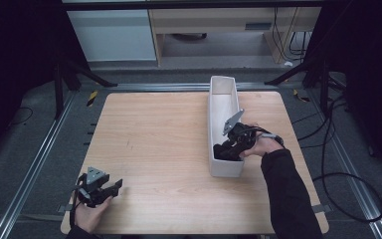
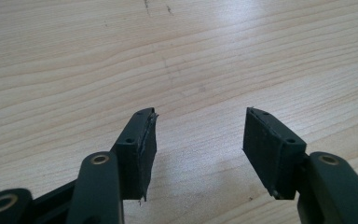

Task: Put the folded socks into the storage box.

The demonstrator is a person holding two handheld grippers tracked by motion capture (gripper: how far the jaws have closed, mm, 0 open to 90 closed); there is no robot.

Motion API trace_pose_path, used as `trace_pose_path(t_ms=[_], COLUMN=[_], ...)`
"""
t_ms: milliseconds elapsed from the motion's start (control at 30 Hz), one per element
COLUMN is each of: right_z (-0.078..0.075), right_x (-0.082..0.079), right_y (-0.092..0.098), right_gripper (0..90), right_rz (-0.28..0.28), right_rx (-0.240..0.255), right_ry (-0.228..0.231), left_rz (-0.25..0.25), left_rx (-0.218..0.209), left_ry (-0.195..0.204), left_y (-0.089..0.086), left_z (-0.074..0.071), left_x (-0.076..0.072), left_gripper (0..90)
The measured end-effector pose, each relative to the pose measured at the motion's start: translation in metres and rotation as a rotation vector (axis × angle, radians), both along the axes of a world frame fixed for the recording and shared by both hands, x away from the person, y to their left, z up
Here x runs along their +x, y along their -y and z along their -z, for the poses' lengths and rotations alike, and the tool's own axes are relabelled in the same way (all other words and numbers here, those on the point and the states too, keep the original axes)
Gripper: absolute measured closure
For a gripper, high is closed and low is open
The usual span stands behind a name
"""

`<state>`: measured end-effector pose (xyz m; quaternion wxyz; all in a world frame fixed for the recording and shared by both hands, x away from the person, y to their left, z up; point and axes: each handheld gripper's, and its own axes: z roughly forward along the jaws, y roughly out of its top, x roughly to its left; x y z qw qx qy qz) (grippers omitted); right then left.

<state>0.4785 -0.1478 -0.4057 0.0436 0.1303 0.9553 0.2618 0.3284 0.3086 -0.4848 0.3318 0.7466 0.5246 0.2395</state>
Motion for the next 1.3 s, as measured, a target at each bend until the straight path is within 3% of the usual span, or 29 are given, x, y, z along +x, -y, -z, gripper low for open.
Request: trace_pose_path(t_ms=[100, 267, 400, 567, 700, 833, 1033, 1067, 1300], right_z=[0.005, 0.004, 0.001, 0.011, 0.007, -0.009, -0.036, -0.039, -0.039], right_x=[0.003, 0.0, -0.005, -0.005, -0.006, -0.011, -0.028, -0.033, -0.064], right_y=[-0.003, -0.005, -0.003, -0.009, -0.008, 0.003, 0.015, 0.017, 0.042], right_gripper=[73.1, 78.5, 78.8, 77.6, 70.5, 60.1, 49.8, 49.7, 28.4], right_rz=[0.021, 0.0, -0.043, -0.031, -0.019, 0.045, 0.197, 0.252, 0.536], right_rx=[-0.028, -0.045, -0.046, -0.092, -0.084, -0.012, 0.139, 0.186, 0.349], right_ry=[-0.012, -0.015, -0.036, -0.064, -0.033, 0.041, 0.178, 0.198, 0.294], left_rz=[0.0, 0.002, 0.002, 0.006, 0.004, 0.005, 0.007, 0.007, -0.014], left_rx=[0.0, 0.001, -0.001, 0.001, -0.002, -0.002, -0.015, -0.015, -0.027], left_ry=[-0.004, -0.001, -0.004, 0.0, 0.0, 0.003, 0.025, 0.027, 0.039], left_y=[0.0, 0.0, 0.0, 0.0, 0.0, 0.0, 0.0, -0.001, -0.007], left_z=[0.0, 0.0, 0.0, -0.001, 0.0, -0.001, -0.005, -0.005, -0.008], left_x=[0.0, 0.0, 0.0, -0.001, -0.001, -0.001, -0.003, -0.003, -0.002], left_gripper=[42.8, 42.7, 42.8, 42.7, 42.5, 42.5, 42.3, 42.2, 42.7])
